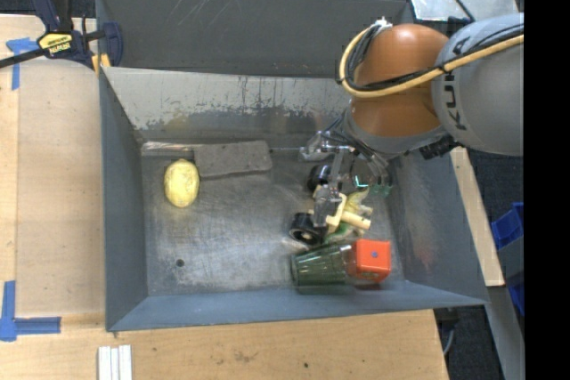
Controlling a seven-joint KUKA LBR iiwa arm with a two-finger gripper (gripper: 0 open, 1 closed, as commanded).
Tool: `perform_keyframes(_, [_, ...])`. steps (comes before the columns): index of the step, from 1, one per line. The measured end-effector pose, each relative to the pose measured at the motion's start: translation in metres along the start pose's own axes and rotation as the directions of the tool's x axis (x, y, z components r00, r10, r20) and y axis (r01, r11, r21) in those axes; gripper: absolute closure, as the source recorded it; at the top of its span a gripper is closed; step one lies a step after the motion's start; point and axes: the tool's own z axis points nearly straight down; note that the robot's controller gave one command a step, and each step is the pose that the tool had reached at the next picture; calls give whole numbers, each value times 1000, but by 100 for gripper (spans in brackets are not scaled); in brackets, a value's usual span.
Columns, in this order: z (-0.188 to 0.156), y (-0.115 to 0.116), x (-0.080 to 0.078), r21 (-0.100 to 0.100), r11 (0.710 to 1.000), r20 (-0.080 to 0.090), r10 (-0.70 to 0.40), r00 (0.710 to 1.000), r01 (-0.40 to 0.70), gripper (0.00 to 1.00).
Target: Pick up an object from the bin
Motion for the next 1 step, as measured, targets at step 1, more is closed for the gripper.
perform_keyframes(1, [-3,0,-1,0,1000,5,0,1000,0,0])
